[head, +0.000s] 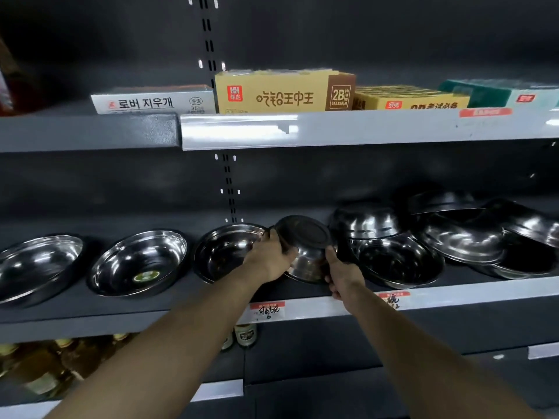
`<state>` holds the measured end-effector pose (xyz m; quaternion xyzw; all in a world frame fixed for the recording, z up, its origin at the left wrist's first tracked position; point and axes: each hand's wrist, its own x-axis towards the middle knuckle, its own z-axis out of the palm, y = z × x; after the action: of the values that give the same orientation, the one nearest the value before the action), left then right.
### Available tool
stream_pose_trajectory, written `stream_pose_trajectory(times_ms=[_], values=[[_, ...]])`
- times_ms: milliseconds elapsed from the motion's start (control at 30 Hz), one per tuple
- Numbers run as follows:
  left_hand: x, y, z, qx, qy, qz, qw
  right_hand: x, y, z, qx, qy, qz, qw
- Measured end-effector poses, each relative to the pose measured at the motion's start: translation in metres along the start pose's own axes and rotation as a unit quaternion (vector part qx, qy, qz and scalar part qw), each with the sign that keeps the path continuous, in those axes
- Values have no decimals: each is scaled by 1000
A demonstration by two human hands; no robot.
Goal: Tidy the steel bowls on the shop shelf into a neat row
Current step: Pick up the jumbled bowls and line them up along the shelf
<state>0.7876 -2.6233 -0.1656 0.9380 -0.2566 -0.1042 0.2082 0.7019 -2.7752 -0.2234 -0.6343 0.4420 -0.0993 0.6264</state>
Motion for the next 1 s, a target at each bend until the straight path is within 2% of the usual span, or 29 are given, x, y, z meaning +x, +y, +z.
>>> stream_pose_trajectory(times_ms=[133,300,433,533,733,833,1000], values=[[-1,2,3,-84,40,-14,996,3,-1,5,-9,21,-30,999],[-8,-7,-12,-118,99,2,988,-7,-10,17,-21,34,-74,996],[-11,-17,-30,-197,129,15,972,-27,-24,24,-49,63,-181,980],[-12,-25,-41,-262,153,1,953,-45,-34,32,-7,66,-255,965],[-13,-43,-65,-431,145,-19,890,-67,-40,47,-33,60,-352,934],[-14,-51,-75,-494,136,-36,858,-73,-42,53,-34,57,-360,931],[-15,-70,-88,-532,95,-73,838,-84,-43,58,-34,40,-352,934]])
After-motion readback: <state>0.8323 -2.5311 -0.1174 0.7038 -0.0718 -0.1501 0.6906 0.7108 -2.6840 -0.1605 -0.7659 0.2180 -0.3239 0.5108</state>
